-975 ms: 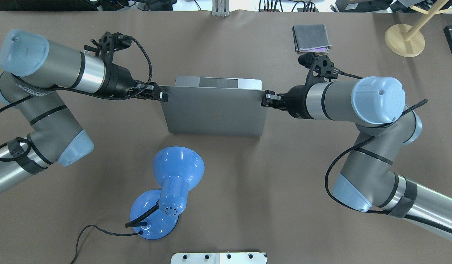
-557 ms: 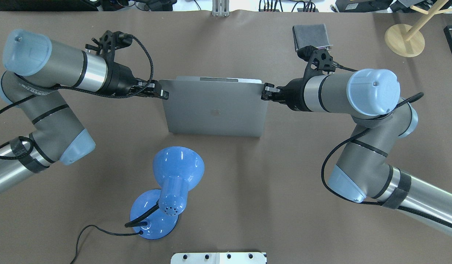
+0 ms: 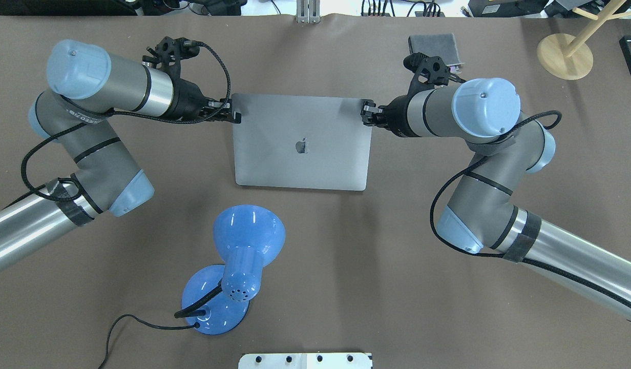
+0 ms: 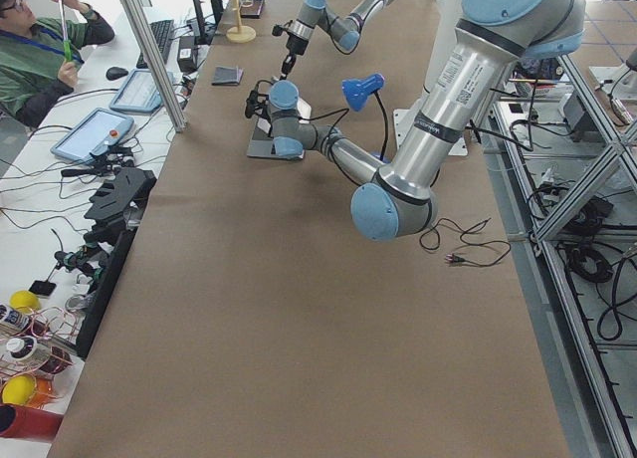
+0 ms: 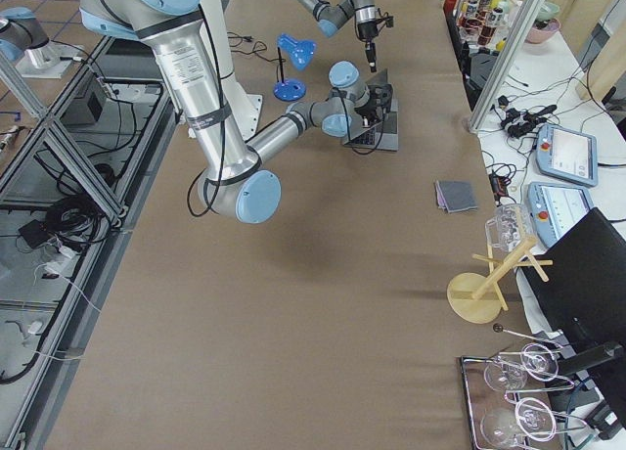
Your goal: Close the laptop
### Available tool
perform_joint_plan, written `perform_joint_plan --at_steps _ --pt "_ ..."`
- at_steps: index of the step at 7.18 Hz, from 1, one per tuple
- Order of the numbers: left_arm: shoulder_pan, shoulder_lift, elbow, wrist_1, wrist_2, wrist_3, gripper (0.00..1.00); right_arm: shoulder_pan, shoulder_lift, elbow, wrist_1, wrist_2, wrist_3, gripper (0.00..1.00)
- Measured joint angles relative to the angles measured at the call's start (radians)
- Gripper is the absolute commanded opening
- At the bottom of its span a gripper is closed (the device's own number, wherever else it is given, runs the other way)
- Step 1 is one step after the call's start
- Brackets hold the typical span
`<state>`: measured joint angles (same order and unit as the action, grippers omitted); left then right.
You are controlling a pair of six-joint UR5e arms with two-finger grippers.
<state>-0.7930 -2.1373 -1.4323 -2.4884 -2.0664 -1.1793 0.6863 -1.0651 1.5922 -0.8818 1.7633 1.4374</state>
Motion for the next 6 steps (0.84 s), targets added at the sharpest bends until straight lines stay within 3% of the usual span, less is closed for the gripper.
perform_joint_plan --at_steps 4,6 --pt "0.014 -0.053 0.131 -0.003 0.1 0.034 0.0 -0.01 0.03 -0.099 0.001 -0.013 0.0 0.0" --pt "0.066 -0.077 0.182 -0.006 0.214 0.036 0.0 -0.033 0.046 -0.158 0.0 -0.048 0.0 0.0"
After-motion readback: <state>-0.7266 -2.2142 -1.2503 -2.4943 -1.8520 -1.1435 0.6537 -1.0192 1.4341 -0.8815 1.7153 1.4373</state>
